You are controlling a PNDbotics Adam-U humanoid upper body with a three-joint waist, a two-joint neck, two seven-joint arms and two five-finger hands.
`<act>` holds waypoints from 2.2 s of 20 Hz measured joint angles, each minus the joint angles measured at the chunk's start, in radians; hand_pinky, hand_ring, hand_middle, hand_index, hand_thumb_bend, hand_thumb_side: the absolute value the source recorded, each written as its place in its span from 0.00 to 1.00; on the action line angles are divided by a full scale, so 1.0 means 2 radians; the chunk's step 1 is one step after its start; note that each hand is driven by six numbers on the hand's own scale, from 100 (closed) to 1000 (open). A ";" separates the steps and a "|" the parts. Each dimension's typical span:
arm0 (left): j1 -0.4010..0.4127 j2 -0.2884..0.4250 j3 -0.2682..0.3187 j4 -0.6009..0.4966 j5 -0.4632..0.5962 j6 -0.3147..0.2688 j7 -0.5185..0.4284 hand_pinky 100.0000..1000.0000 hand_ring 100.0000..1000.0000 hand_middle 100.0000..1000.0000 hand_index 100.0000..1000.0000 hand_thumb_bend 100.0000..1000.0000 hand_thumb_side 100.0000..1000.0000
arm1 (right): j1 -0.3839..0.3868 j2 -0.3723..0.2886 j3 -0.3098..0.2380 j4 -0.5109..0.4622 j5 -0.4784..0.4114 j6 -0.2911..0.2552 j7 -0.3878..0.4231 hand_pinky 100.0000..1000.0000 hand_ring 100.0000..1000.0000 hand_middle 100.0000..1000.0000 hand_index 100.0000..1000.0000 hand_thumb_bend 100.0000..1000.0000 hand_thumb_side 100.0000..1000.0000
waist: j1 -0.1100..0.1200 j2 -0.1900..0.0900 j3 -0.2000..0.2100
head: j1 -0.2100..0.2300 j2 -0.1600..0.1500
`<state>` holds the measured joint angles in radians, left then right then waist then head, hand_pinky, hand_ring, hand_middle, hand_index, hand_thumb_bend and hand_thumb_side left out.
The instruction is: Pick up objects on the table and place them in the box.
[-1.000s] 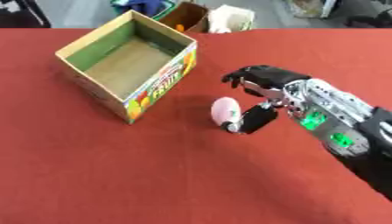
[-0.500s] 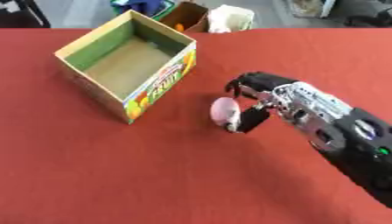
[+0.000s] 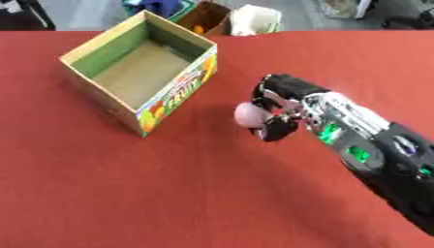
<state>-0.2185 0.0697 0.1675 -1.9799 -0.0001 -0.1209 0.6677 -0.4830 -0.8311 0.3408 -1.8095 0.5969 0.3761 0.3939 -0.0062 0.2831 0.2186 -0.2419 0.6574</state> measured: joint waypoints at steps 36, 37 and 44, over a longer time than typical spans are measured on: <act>0.006 -0.004 -0.012 0.000 0.011 0.002 -0.014 0.31 0.22 0.27 0.43 0.00 0.42 | -0.295 0.120 0.009 0.157 -0.033 0.067 -0.134 0.37 0.47 0.26 0.41 0.00 0.00 | 0.000 0.015 0.036 | -0.025 -0.012; 0.006 -0.004 -0.012 0.000 0.011 0.002 -0.014 0.31 0.22 0.27 0.43 0.00 0.42 | -0.297 0.126 0.009 0.170 -0.029 0.064 -0.139 0.37 0.47 0.26 0.41 0.00 0.00 | 0.000 0.015 0.036 | -0.026 -0.013; 0.001 -0.005 -0.016 0.000 0.015 0.001 -0.017 0.32 0.22 0.27 0.43 0.00 0.42 | -0.314 0.148 0.002 0.222 -0.014 0.056 -0.165 0.35 0.45 0.26 0.41 0.00 0.00 | -0.001 0.033 0.061 | -0.048 -0.021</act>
<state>-0.2169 0.0591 0.1364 -1.9799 0.0302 -0.1183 0.6329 -1.1114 -0.5343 0.3441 -1.3661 0.5684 0.4872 0.0645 -0.0081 0.3496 0.3409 -0.3371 0.6160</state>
